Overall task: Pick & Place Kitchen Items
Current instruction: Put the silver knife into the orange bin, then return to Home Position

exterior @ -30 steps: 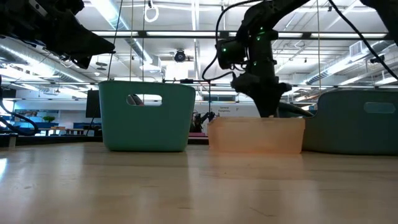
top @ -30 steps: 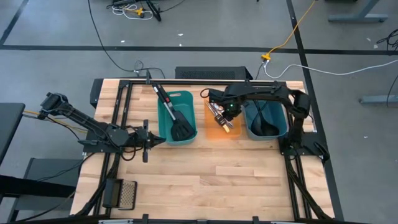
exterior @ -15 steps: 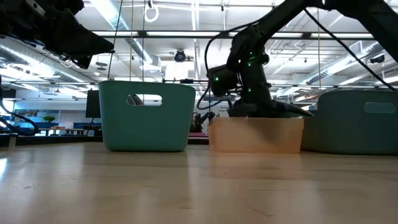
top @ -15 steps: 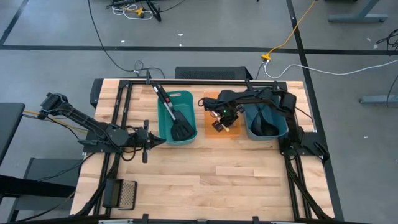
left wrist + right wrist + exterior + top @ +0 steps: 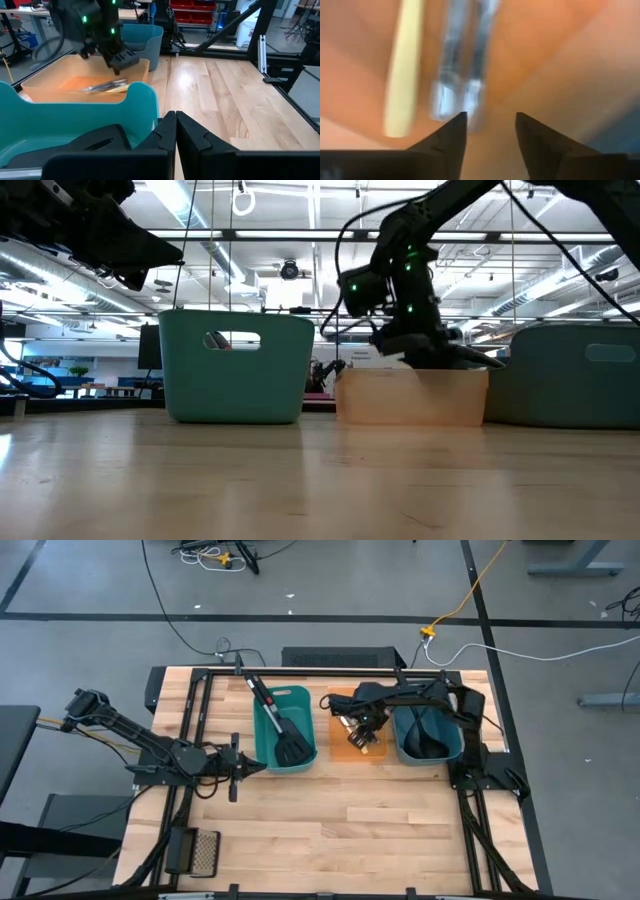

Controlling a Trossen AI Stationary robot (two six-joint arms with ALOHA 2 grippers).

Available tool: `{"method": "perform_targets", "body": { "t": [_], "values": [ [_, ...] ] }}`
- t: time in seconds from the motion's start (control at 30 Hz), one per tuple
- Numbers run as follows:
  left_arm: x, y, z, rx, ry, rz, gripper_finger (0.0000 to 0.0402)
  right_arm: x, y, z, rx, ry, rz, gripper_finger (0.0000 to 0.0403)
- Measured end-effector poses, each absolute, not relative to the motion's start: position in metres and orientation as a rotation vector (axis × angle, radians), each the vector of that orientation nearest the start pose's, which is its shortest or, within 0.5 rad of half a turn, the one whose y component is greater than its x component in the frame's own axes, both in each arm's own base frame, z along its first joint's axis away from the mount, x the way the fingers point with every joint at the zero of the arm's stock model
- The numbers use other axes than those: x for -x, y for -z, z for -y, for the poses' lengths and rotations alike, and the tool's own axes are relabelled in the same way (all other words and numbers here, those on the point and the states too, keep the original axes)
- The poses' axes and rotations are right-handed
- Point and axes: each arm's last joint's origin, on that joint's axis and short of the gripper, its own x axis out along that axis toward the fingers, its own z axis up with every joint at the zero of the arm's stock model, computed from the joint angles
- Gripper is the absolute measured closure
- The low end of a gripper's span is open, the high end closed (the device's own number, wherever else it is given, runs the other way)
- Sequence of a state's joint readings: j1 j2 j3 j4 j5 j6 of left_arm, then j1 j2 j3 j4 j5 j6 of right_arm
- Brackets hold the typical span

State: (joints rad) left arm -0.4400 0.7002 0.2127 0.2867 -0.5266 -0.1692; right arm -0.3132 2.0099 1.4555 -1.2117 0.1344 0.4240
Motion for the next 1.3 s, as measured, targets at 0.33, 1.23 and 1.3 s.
{"method": "perform_targets", "body": {
  "t": [0.33,1.23,1.3],
  "values": [
    [-0.145,-0.193,0.052,0.065,-0.100,-0.170,0.0390,-0.323,-0.260,0.088,-0.078,0.583,-1.340,0.0178],
    [-0.135,-0.249,0.006,-0.197,-0.238,-0.234,0.0397,-0.111,-0.293,0.029,0.179,0.067,-0.008,0.0397],
    [-0.129,-0.247,0.001,-0.161,-0.236,-0.195,0.0398,-0.106,-0.284,0.028,0.179,0.028,0.040,0.0394]
  ]
}}
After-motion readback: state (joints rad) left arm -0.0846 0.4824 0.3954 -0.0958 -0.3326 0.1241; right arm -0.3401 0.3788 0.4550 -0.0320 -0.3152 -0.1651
